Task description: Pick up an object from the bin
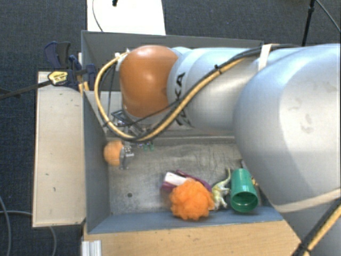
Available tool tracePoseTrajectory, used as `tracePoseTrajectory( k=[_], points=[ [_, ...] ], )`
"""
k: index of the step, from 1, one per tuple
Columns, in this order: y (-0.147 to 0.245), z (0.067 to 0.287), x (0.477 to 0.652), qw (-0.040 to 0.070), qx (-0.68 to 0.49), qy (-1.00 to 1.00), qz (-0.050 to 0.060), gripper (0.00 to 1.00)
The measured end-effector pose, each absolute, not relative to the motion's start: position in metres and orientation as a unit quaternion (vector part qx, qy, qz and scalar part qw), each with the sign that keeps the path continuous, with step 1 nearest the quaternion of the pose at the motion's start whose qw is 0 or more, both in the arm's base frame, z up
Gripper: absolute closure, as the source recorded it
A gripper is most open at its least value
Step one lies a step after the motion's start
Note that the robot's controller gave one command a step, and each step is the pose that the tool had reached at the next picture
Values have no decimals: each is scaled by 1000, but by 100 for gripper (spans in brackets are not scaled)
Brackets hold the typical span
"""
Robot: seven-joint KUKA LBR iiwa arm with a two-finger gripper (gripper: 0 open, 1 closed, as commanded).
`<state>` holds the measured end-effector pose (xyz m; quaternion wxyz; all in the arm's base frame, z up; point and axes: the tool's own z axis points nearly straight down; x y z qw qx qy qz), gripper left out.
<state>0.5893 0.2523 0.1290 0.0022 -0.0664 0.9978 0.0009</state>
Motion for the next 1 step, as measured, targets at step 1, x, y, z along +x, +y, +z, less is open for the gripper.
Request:
tracePoseTrajectory(
  k=[1],
  points=[
    [255,68,587,0,-18,1000,0,0]
  ],
)
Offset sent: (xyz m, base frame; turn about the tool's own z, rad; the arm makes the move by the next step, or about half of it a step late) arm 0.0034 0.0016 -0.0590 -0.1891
